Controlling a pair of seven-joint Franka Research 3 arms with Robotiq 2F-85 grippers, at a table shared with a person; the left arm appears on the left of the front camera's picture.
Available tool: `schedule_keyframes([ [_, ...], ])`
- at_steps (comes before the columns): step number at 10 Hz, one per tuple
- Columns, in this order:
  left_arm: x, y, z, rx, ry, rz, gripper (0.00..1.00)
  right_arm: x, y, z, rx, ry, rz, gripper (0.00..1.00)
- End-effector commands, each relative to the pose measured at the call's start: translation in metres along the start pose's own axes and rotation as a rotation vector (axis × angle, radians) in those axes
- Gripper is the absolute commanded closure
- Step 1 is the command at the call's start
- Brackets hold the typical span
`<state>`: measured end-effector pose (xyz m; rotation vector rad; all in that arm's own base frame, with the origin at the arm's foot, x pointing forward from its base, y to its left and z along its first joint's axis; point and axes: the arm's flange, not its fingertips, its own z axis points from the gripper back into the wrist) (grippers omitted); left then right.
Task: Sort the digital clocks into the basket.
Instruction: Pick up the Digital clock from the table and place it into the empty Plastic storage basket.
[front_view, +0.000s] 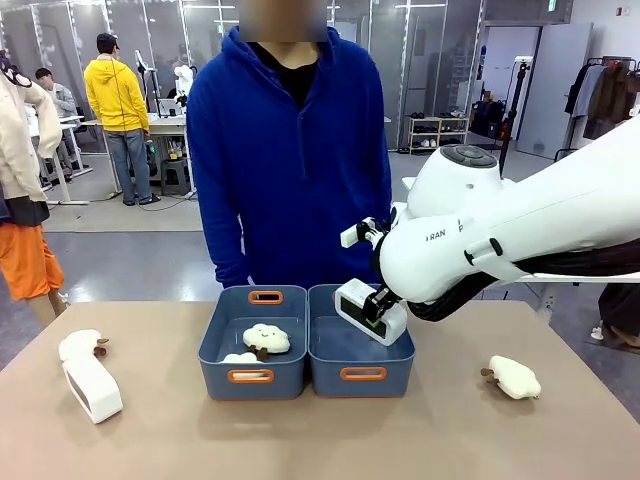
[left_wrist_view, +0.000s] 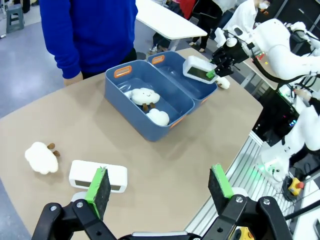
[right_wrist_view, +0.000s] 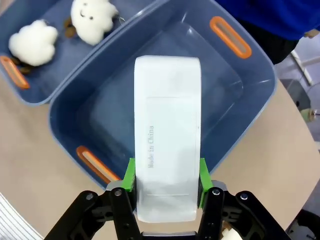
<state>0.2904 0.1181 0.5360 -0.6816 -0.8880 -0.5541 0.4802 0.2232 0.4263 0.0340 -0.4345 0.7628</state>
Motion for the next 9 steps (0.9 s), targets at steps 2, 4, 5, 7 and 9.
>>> schedule_keyframes([
  [2, 0.002, 0.002, 0.001, -0.019, -0.017, -0.020, 0.00, 0.000, -0.003, 0.001, 0.072, 0.037, -0.045, 0.11],
  [4, 0.002, 0.002, 0.001, -0.019, -0.017, -0.020, 0.00, -0.005, -0.013, 0.023, 0.119, -0.016, -0.092, 0.00],
  [5, 0.002, 0.002, 0.001, -0.019, -0.017, -0.020, 0.00, -0.013, -0.018, 0.035, 0.145, -0.044, -0.114, 0.00],
  [7, 0.002, 0.002, 0.001, -0.019, -0.017, -0.020, 0.00, -0.001, -0.008, 0.019, 0.104, -0.019, -0.109, 0.00],
  [9, 0.002, 0.002, 0.001, -0.019, -0.017, -0.020, 0.00, -0.001, -0.008, 0.019, 0.104, -0.019, -0.109, 0.00],
])
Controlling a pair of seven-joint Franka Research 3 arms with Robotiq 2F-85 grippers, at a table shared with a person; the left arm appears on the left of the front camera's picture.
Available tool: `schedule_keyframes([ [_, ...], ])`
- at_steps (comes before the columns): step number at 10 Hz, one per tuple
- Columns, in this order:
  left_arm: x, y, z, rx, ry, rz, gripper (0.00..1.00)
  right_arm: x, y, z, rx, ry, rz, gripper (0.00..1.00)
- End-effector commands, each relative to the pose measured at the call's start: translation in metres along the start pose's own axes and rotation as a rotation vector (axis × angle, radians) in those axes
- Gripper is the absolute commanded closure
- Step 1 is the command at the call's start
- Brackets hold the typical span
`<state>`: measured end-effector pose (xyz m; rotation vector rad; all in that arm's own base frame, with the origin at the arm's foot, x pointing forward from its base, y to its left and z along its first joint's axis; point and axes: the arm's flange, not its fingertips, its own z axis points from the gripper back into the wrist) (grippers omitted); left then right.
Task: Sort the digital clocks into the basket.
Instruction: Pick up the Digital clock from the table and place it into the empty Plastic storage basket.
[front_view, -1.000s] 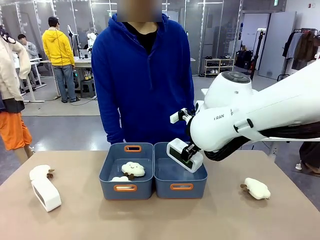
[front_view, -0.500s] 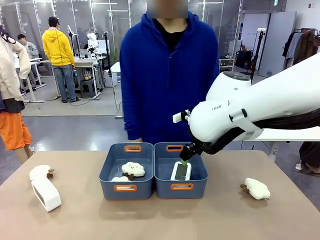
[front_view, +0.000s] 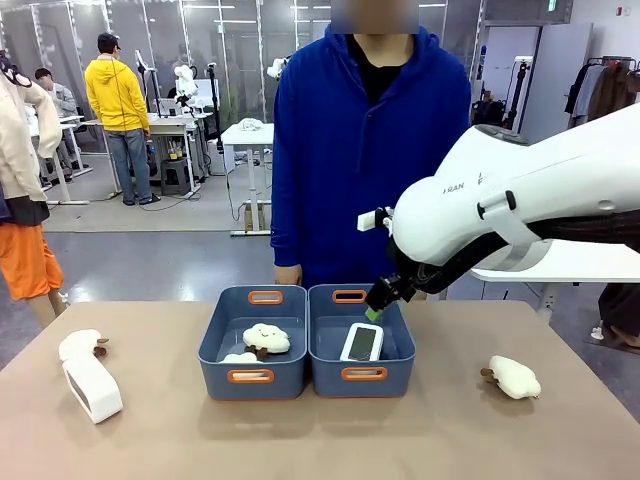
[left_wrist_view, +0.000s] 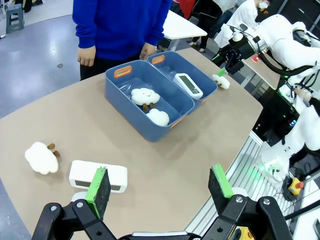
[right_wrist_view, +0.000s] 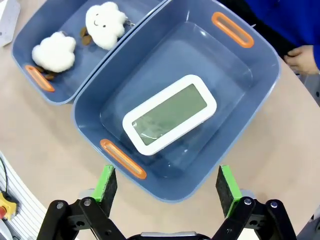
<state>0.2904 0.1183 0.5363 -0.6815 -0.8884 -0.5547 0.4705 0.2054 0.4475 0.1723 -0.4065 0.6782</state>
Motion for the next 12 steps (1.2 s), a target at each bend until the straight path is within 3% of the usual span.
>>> schedule_keyframes([
  [1, 0.001, 0.002, 0.001, -0.019, -0.017, -0.019, 0.00, 0.008, 0.001, -0.008, -0.010, 0.003, 0.001, 0.00],
  [7, 0.001, 0.002, 0.001, -0.019, -0.017, -0.019, 0.00, 0.004, 0.002, -0.008, 0.005, 0.009, 0.008, 0.00],
  [8, 0.001, 0.002, 0.001, -0.019, -0.017, -0.019, 0.00, 0.002, 0.012, 0.024, 0.177, -0.037, 0.017, 0.00],
  [9, 0.001, 0.002, 0.001, -0.019, -0.017, -0.019, 0.00, -0.007, -0.008, 0.067, 0.267, -0.069, -0.052, 0.00],
  [10, 0.001, 0.002, 0.001, -0.019, -0.017, -0.019, 0.00, -0.031, -0.046, 0.106, 0.370, -0.083, -0.183, 0.00],
  [12, 0.001, 0.002, 0.001, -0.019, -0.017, -0.019, 0.00, -0.079, -0.103, 0.143, 0.570, -0.229, -0.383, 0.00],
])
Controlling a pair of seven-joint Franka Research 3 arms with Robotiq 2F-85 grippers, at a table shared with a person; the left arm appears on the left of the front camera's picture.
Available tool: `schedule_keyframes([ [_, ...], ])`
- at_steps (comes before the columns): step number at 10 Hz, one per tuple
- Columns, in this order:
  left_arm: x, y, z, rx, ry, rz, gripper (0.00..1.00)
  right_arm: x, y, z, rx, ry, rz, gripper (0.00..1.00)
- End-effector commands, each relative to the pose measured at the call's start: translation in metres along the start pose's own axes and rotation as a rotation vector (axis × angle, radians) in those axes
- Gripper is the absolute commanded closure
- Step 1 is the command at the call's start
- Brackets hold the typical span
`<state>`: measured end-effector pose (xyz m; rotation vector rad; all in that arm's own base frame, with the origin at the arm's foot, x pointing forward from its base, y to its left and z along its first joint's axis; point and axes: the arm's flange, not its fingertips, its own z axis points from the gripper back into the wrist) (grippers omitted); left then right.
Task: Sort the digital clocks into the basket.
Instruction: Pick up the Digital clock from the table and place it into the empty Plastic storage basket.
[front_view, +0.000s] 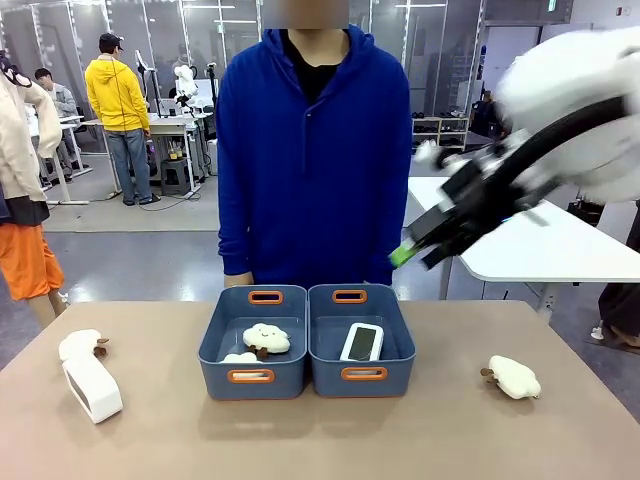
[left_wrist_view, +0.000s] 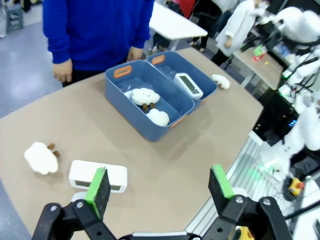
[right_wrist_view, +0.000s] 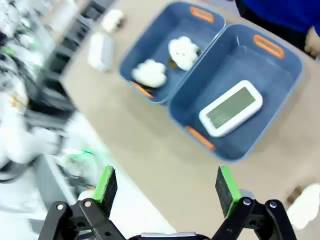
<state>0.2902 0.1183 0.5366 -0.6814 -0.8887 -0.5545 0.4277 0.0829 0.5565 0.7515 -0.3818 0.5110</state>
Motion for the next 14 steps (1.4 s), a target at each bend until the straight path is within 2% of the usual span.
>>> schedule_keyframes([
  [1, 0.001, 0.002, 0.001, -0.019, -0.016, -0.019, 0.00, -0.032, -0.065, 0.046, 0.197, -0.153, -0.223, 0.00],
  [2, 0.001, 0.002, 0.001, -0.019, -0.016, -0.019, 0.00, -0.062, -0.091, 0.073, 0.326, -0.239, -0.314, 0.00],
  [3, 0.001, 0.002, 0.001, -0.019, -0.016, -0.019, 0.00, -0.091, -0.115, 0.092, 0.372, -0.324, -0.422, 0.00],
  [5, 0.001, 0.002, 0.001, -0.019, -0.016, -0.019, 0.00, -0.129, -0.153, 0.103, 0.296, -0.471, -0.587, 0.00],
  [6, 0.001, 0.002, 0.001, -0.019, -0.016, -0.019, 0.00, -0.133, -0.173, 0.098, 0.123, -0.492, -0.672, 0.00],
  [7, 0.001, 0.002, 0.001, -0.019, -0.016, -0.019, 0.00, -0.137, -0.153, 0.118, 0.337, -0.391, -0.530, 0.00],
  [14, 0.001, 0.002, 0.001, -0.019, -0.016, -0.019, 0.00, -0.137, -0.153, 0.118, 0.337, -0.391, -0.530, 0.00],
])
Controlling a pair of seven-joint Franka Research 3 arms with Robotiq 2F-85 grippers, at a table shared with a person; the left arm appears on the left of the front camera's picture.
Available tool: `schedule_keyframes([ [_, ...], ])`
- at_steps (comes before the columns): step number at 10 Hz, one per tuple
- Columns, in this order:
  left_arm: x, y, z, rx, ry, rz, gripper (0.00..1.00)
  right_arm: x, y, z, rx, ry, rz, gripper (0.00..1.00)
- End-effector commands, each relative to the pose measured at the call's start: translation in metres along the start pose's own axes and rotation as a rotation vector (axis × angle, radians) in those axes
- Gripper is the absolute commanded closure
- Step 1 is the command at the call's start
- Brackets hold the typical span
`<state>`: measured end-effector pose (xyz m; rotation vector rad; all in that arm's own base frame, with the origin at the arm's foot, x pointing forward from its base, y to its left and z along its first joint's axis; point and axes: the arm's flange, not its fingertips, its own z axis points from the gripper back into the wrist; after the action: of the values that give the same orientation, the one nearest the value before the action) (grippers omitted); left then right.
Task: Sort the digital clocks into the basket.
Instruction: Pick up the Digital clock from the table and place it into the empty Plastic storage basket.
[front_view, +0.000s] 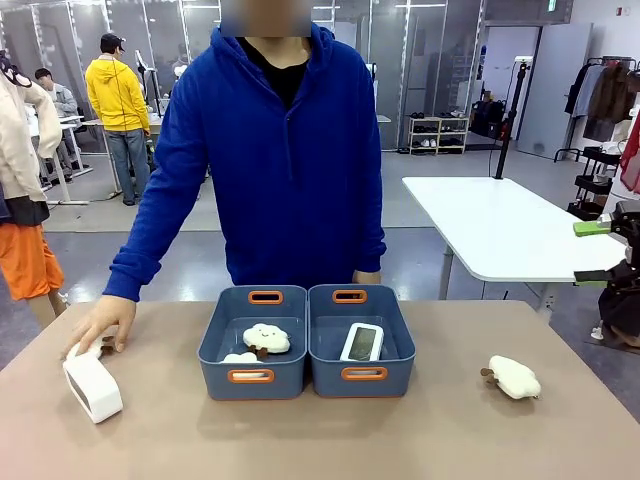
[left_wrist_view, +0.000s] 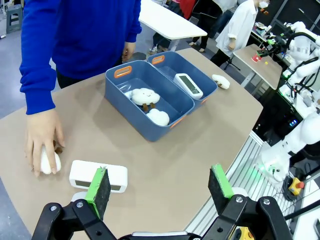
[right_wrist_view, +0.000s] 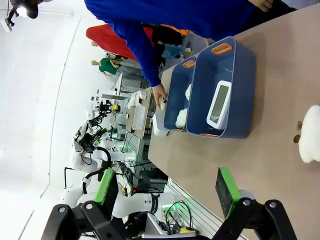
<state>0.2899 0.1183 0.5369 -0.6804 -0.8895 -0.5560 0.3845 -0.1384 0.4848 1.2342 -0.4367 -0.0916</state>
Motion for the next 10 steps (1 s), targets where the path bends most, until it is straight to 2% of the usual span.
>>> schedule_keyframes([
  [1, 0.000, 0.000, 0.000, 0.000, 0.000, 0.000, 0.00, 0.001, 0.000, -0.001, 0.007, 0.001, 0.008, 0.00],
  [2, 0.018, -0.017, 0.001, 0.063, 0.105, -0.105, 0.00, 0.001, 0.000, -0.001, 0.007, 0.001, 0.008, 0.00],
  [3, 0.027, -0.024, -0.008, 0.310, 0.311, -0.121, 0.00, 0.001, 0.000, -0.001, 0.007, 0.001, 0.008, 0.00],
  [4, 0.034, -0.032, -0.020, 0.425, 0.451, -0.133, 0.00, 0.001, 0.000, -0.001, 0.007, 0.001, 0.008, 0.00],
  [5, 0.039, -0.033, -0.034, 0.470, 0.546, -0.167, 0.00, 0.001, 0.000, -0.001, 0.007, 0.001, 0.008, 0.00],
  [6, 0.040, -0.026, -0.053, 0.393, 0.633, -0.222, 0.00, 0.001, 0.000, -0.001, 0.007, 0.001, 0.008, 0.00],
  [7, 0.040, -0.024, -0.075, 0.274, 0.612, -0.092, 0.00, 0.001, 0.000, -0.001, 0.007, 0.001, 0.008, 0.00],
  [8, 0.038, -0.017, -0.098, 0.239, 0.586, 0.157, 0.00, 0.001, 0.000, -0.001, 0.007, 0.001, 0.008, 0.00],
  [10, 0.032, -0.009, -0.142, 0.273, 0.493, 0.409, 0.00, 0.001, 0.000, -0.001, 0.007, 0.001, 0.008, 0.00],
])
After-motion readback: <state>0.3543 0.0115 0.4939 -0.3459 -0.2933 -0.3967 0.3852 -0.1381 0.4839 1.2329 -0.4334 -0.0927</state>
